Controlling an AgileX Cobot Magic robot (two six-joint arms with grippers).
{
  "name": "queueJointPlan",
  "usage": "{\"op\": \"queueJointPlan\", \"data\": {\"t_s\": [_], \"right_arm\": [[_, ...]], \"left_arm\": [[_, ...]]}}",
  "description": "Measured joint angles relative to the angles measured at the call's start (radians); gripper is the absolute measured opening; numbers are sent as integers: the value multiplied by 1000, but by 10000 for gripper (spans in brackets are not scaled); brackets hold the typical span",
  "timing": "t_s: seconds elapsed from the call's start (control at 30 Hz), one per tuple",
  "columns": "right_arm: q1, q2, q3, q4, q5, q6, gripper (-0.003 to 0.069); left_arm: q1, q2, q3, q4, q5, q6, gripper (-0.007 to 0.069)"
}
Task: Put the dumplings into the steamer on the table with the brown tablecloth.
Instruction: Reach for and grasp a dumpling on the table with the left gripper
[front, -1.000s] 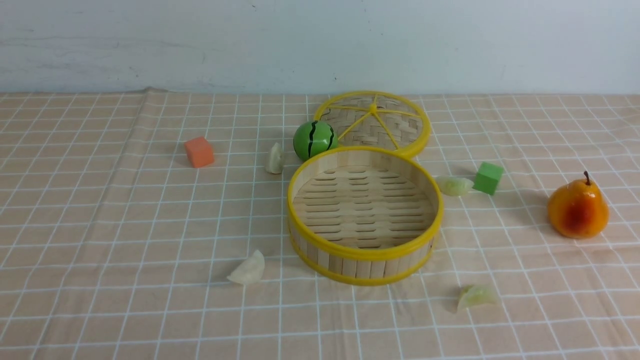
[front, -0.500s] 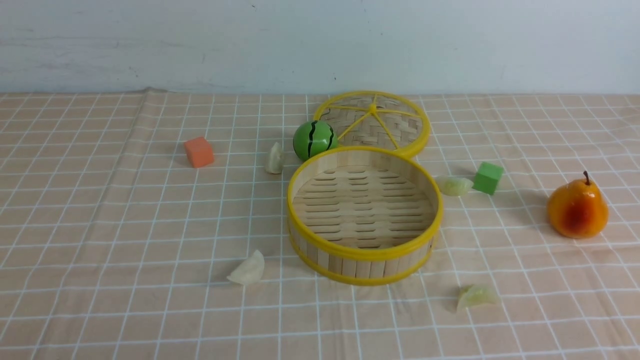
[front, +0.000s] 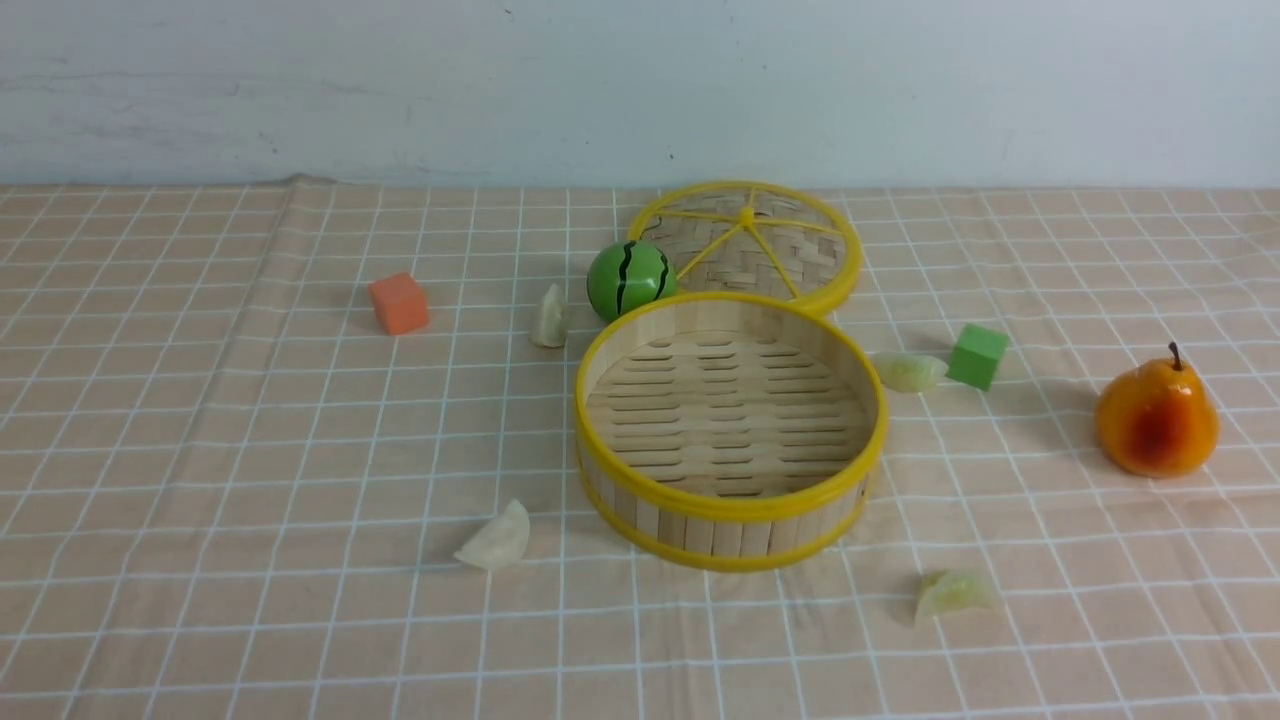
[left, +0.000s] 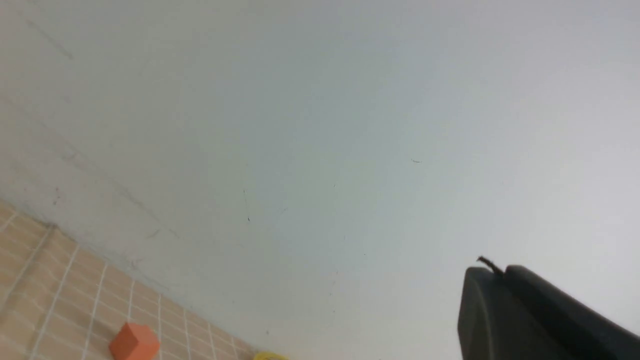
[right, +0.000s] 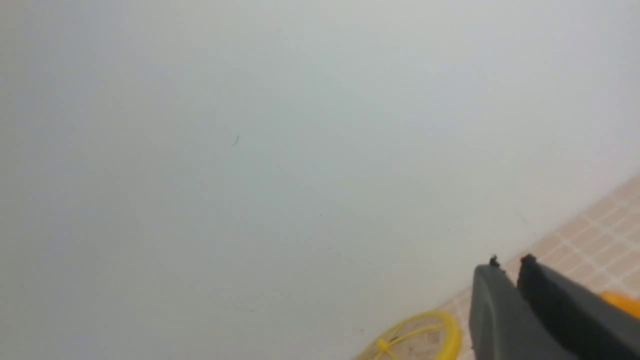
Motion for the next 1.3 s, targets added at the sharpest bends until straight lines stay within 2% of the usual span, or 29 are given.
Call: {"op": "queueJointPlan", "data": {"t_s": [0.03, 0.07, 0.23, 0.33, 0.43, 0.5, 0.57, 0.6, 0.63, 0.7, 0.83, 0.87, 0.9, 1.0, 1.07, 1.13, 1.17, 1.23, 1.3], "right_arm": [[0, 9, -39, -51, 8, -81, 6], [0, 24, -63, -86, 12, -139, -10], [0, 164, -178, -184, 70, -428, -13], [0, 291, -237, -195, 157, -547, -9], [0, 424, -283, -196, 270, -594, -10], [0, 505, -302, -196, 336, -590, -8], [0, 666, -342, -200, 471, -556, -8], [0, 691, -346, -200, 482, -554, -8], [0, 797, -395, -201, 589, -534, -8], [0, 888, -454, -181, 671, -509, -8], [0, 1012, -578, -80, 763, -488, -6], [0, 1017, -583, -74, 765, -488, -6], [0, 1050, -615, -27, 774, -499, -5], [0, 1103, -630, 65, 792, -571, -3], [2, 1124, -630, 101, 809, -609, -3], [21, 1165, -630, 180, 827, -711, -2], [24, 1168, -630, 186, 829, -727, -2], [51, 1198, -631, 256, 845, -816, -2], [73, 1217, -631, 306, 869, -897, -2]], "left_arm": [[0, 26, -61, 66, 42, 16, -14], [0, 54, -110, 102, 83, 25, -14], [0, 268, -347, 222, 341, 40, -14], [0, 437, -441, 275, 448, 43, -14], [0, 576, -487, 261, 516, 34, -14], [0, 625, -502, 209, 539, 29, -14], [0, 683, -511, 78, 557, 58, -14], [0, 686, -511, 68, 558, 70, -14], [0, 713, -514, -23, 575, 140, -14], [0, 745, -534, -111, 651, 243, -14], [0, 871, -636, -280, 930, 464, -14], [0, 871, -641, -289, 945, 464, -14], [0, 937, -683, -359, 1037, 540, -14], [0, 1062, -754, -488, 1140, 663, -14], [0, 1119, -784, -547, 1152, 710, -14], [0, 1228, -854, -706, 1160, 804, -14], [0, 1237, -861, -732, 1162, 813, -14], [-7, 1329, -955, -863, 1186, 944, -14], [-34, 1406, -1049, -921, 1194, 1043, -14]]}}
